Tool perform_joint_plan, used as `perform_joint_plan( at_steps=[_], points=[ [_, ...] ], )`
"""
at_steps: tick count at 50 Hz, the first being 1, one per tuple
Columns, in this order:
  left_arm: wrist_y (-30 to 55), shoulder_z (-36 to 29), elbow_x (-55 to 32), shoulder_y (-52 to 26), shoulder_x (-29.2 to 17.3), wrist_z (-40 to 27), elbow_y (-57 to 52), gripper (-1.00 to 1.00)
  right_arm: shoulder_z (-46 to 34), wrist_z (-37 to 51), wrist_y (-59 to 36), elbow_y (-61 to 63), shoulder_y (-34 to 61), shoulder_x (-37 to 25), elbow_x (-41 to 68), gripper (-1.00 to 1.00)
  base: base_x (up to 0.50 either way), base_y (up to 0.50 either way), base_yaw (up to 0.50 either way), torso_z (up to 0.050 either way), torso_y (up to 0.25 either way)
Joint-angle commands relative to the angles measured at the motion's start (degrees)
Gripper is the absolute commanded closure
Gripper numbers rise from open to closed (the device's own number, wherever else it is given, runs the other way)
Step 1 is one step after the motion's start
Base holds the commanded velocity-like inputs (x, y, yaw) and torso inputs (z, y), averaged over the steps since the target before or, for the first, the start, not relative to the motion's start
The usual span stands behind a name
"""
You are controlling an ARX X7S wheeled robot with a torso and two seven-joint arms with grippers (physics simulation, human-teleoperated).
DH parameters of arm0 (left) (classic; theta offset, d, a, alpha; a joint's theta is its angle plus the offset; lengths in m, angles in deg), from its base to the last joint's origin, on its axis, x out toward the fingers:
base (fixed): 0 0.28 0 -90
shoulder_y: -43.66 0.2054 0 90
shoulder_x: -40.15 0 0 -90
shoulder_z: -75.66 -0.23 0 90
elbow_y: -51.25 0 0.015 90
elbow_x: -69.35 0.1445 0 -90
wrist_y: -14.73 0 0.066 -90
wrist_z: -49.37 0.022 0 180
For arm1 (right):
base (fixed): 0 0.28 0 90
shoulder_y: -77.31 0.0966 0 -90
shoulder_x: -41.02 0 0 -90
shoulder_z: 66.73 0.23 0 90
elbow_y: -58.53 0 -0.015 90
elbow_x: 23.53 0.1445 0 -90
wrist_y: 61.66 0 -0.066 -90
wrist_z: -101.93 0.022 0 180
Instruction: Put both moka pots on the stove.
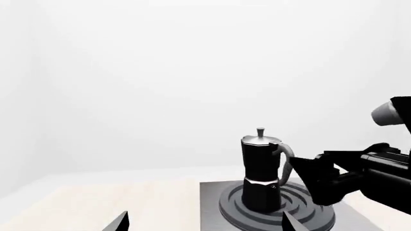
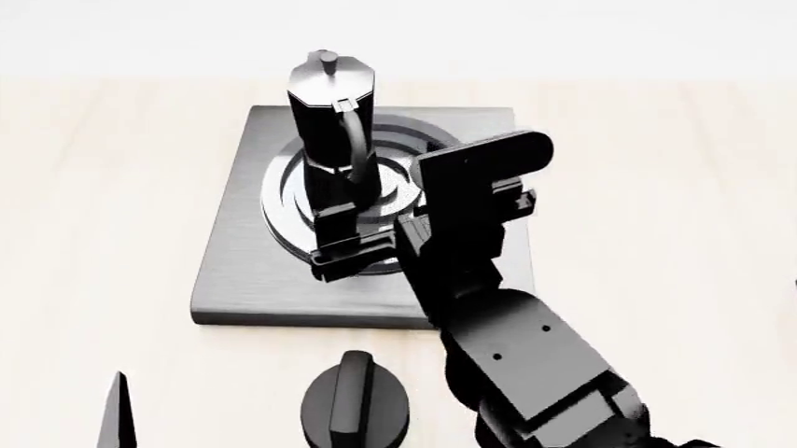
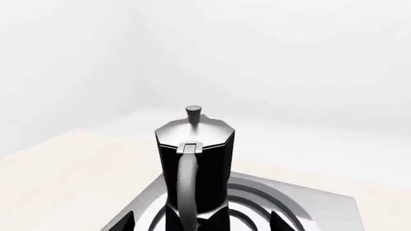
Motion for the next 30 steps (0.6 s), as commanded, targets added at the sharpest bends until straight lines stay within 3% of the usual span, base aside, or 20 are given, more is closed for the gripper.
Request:
perform_joint_plan(
  at_steps=[1,9,19,24,28,30],
  points=[
    [0.43,-0.49,0.29,-0.09,-0.06,-0.2,-0.53,-1.0,-1.27,11.64,1.8,33.62,0.68,-20.49,-3.64,-1.0,0.0,0.0,0.0,0.0,0.0],
    [0.8,-0.92,0.43,-0.24,-0.09,-0.24,-0.7,-1.0,-1.68,19.47,1.82,49.97,2.57,-33.98,-11.14,-1.0,0.0,0.0,0.0,0.0,0.0],
    [0.62,-1.13,0.46,-0.32,-0.13,-0.32,-0.54,-1.0,-2.06,29.13,-2.06,53.73,3.86,-42.32,-17.64,-1.0,0.0,0.0,0.0,0.0,0.0],
    [0.38,-1.2,0.59,-0.31,-0.16,-0.41,-0.52,-1.0,-2.89,27.21,-5.26,53.29,5.91,-46.46,-22.49,-1.0,0.0,0.0,0.0,0.0,0.0],
    [0.14,-1.37,0.65,-0.38,-0.12,-0.38,-0.22,-1.0,-1.65,23.01,-5.32,54.02,6.71,-51.35,-12.23,-1.0,0.0,0.0,0.0,0.0,0.0],
    [-0.15,-1.26,0.52,-0.36,-0.16,-0.37,-0.1,-1.0,-1.2,23.96,-5.72,54.03,7.28,-53.78,-12.26,-1.0,0.0,0.0,0.0,0.0,0.0]
  ],
)
